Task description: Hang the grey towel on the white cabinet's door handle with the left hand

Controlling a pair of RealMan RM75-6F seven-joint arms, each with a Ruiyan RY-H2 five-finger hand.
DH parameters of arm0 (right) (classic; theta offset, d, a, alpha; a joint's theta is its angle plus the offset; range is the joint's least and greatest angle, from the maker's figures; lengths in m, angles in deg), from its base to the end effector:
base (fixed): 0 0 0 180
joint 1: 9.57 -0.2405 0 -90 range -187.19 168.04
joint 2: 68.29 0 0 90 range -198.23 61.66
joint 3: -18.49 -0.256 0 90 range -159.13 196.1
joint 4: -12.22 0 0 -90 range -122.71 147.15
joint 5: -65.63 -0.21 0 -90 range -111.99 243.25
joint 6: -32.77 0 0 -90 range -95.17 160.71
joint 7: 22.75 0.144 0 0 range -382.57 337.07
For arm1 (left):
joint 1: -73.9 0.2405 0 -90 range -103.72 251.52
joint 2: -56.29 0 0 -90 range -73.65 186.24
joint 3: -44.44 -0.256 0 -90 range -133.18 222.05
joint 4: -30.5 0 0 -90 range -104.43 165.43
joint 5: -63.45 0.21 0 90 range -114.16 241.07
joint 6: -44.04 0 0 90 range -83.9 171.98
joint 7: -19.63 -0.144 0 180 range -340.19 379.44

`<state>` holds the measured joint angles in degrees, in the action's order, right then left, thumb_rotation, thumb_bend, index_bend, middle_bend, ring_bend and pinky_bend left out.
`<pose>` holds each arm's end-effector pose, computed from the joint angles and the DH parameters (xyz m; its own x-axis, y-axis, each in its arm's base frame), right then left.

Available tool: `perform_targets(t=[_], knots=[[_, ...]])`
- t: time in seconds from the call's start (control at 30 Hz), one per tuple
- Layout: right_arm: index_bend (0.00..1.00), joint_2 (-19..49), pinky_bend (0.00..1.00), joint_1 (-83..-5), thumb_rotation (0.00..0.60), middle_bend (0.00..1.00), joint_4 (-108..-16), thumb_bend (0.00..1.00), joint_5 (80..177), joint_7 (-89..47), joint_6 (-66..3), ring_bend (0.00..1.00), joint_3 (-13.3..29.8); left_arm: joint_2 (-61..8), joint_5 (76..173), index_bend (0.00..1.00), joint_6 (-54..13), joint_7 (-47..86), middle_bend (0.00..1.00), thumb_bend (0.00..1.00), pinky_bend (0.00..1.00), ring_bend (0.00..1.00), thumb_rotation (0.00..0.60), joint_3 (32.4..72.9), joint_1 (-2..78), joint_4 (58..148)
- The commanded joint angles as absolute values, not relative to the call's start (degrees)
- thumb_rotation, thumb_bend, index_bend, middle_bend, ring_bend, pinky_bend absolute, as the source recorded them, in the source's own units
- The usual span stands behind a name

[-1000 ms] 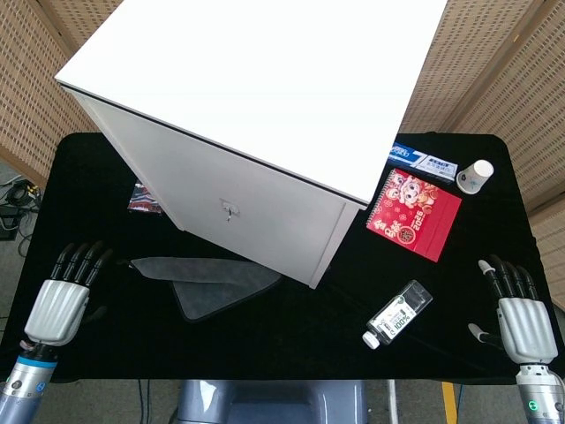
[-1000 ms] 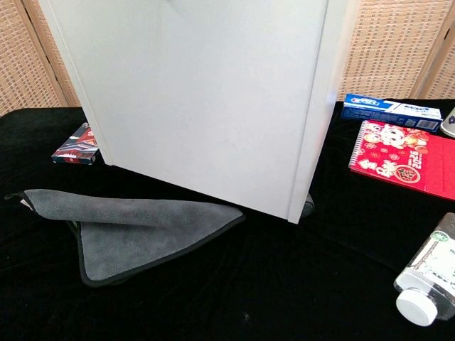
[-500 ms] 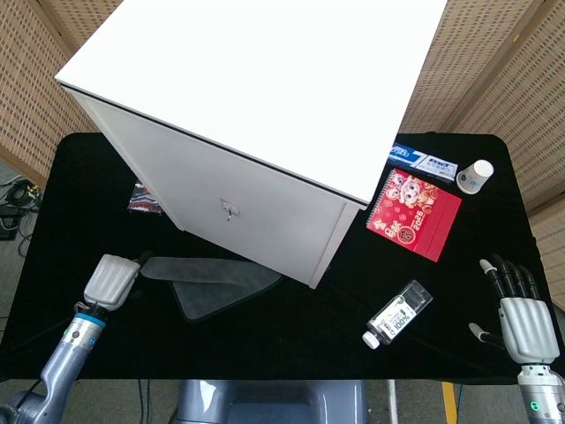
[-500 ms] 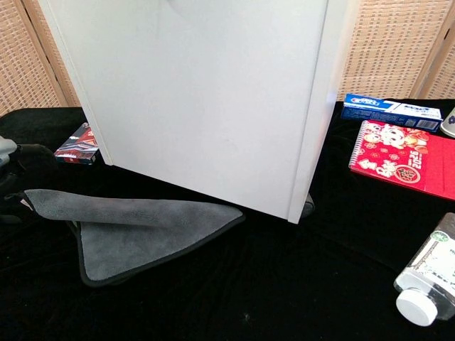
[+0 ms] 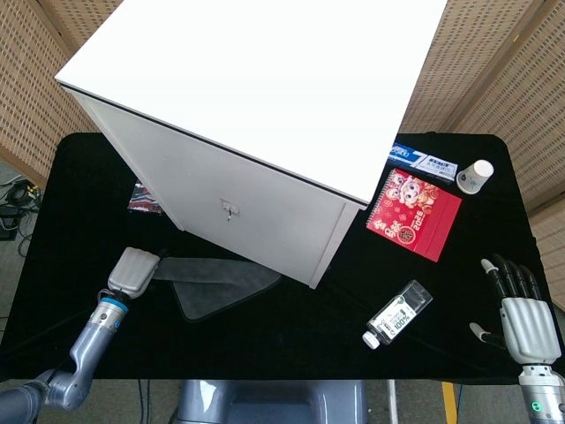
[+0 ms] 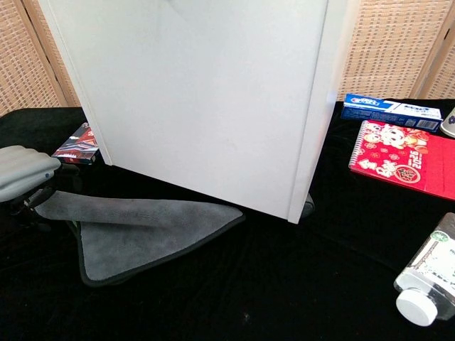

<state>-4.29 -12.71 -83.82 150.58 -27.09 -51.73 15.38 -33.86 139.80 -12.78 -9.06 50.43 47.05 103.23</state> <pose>-0.3059 -0.1717 0.1539 0.4056 -0.0256 0.9137 -0.9133 0.0288 0.4062 -0.2633 0.2951 -0.0141 0.7262 0.2090 0.6549 0.6834 -0.3231 -0.6546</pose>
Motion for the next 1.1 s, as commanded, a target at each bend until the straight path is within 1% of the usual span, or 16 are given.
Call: perform_targets(t=[0.03, 0.1, 0.3, 0.33, 0.37, 0.4, 0.43, 0.47, 0.5, 0.57, 0.63, 0.67, 0.77, 0.87, 1.0, 1.1], knots=[[0.00, -4.38, 0.00, -12.71, 0.600, 0.00, -83.80, 0.08, 150.51, -26.79, -51.73, 0.00, 15.30, -35.35, 138.91, 0.33, -12.35, -9.98, 0.77, 0.11, 0.67, 0.71, 0.600, 50.29, 46.29, 101.84], [0.00, -4.44, 0.00, -12.71, 0.600, 0.00, -83.76, 0.08, 150.55, -26.63, -51.74, 0.00, 15.29, -35.99, 138.27, 0.34, -12.18, -10.43, 0.77, 0.11, 0.67, 0.71, 0.600, 50.27, 46.03, 101.12], [0.00, -4.60, 0.00, -12.70, 0.600, 0.00, -83.74, 0.08, 150.54, -26.18, -51.72, 0.00, 15.26, -37.40, 136.85, 0.38, -12.06, -10.97, 0.77, 0.20, 0.67, 0.71, 0.600, 50.01, 45.55, 98.89], [0.00, -4.62, 0.00, -12.69, 0.600, 0.00, -83.76, 0.08, 150.58, -26.15, -51.76, 0.00, 15.26, -37.59, 136.63, 0.40, -12.10, -10.86, 0.77, 0.25, 0.67, 0.71, 0.600, 49.97, 45.52, 98.49], [0.00, -4.64, 0.00, -12.70, 0.600, 0.00, -83.76, 0.08, 150.59, -26.13, -51.77, 0.00, 15.24, -37.68, 136.59, 0.42, -12.18, -10.84, 0.77, 0.34, 0.67, 0.71, 0.600, 49.92, 45.51, 98.33], [0.00, -4.66, 0.00, -12.69, 0.600, 0.00, -83.76, 0.08, 150.60, -26.07, -51.80, 0.00, 15.24, -37.83, 136.69, 0.45, -12.52, -10.83, 0.77, 0.40, 0.67, 0.71, 0.600, 49.78, 45.52, 98.00], [0.00, -4.66, 0.00, -12.67, 0.600, 0.00, -83.75, 0.08, 150.60, -26.00, -51.79, 0.00, 15.26, -37.91, 137.01, 0.49, -12.96, -10.77, 0.78, 0.49, 0.67, 0.71, 0.600, 49.59, 45.56, 97.75], [0.00, -4.68, 0.00, -12.66, 0.600, 0.00, -83.75, 0.08, 150.59, -25.90, -51.79, 0.00, 15.26, -37.99, 137.56, 0.54, -13.64, -10.61, 0.78, 0.56, 0.67, 0.71, 0.600, 49.37, 45.64, 97.49], [0.00, -4.70, 0.00, -12.66, 0.600, 0.00, -83.75, 0.08, 150.56, -25.84, -51.79, 0.00, 15.25, -38.02, 138.04, 0.57, -14.18, -10.43, 0.78, 0.58, 0.67, 0.72, 0.600, 49.20, 45.70, 97.32], [0.00, -4.73, 0.00, -12.66, 0.600, 0.00, -83.72, 0.08, 150.48, -25.70, -51.76, 0.00, 15.21, -37.91, 139.69, 0.64, -15.80, -9.83, 0.79, 0.60, 0.67, 0.72, 0.600, 48.64, 45.88, 97.02], [0.00, -4.76, 0.00, -12.67, 0.600, 0.00, -83.68, 0.08, 150.41, -25.55, -51.74, 0.00, 15.16, -37.26, 142.81, 0.68, -18.21, -8.54, 0.79, 0.60, 0.67, 0.72, 0.600, 47.63, 45.96, 96.97], [0.00, -4.76, 0.00, -12.71, 0.600, 0.00, -83.64, 0.08, 150.26, -25.40, -51.58, 0.00, 15.14, -35.88, 147.72, 0.70, -22.48, -7.84, 0.79, 0.60, 0.67, 0.72, 0.600, 46.55, 45.83, 97.36], [0.00, -4.75, 0.00, -12.76, 0.600, 0.00, -83.65, 0.08, 150.29, -25.43, -51.52, 0.00, 15.13, -32.95, 155.90, 0.74, -29.46, -5.36, 0.79, 0.60, 0.67, 0.72, 0.600, 44.37, 45.66, 97.36], [0.00, -4.68, 0.00, -12.73, 0.600, 0.00, -83.70, 0.08, 150.39, -25.66, -51.60, 0.00, 15.18, -30.28, 162.02, 0.77, -34.86, -4.41, 0.79, 0.60, 0.67, 0.72, 0.600, 43.33, 45.01, 97.68], [0.00, -4.57, 0.00, -12.72, 0.600, 0.00, -83.80, 0.08, 150.44, -25.94, -51.65, 0.00, 15.22, -27.72, 170.03, 0.80, -42.24, -5.98, 0.79, 0.59, 0.67, 0.72, 0.600, 43.20, 43.55, 97.23], [0.00, -4.53, 0.00, -12.67, 0.600, 0.00, -83.82, 0.08, 150.48, -26.03, -51.78, 0.00, 15.20, -26.53, 173.81, 0.80, -44.79, -6.85, 0.80, 0.59, 0.67, 0.72, 0.600, 43.09, 42.49, 97.36]])
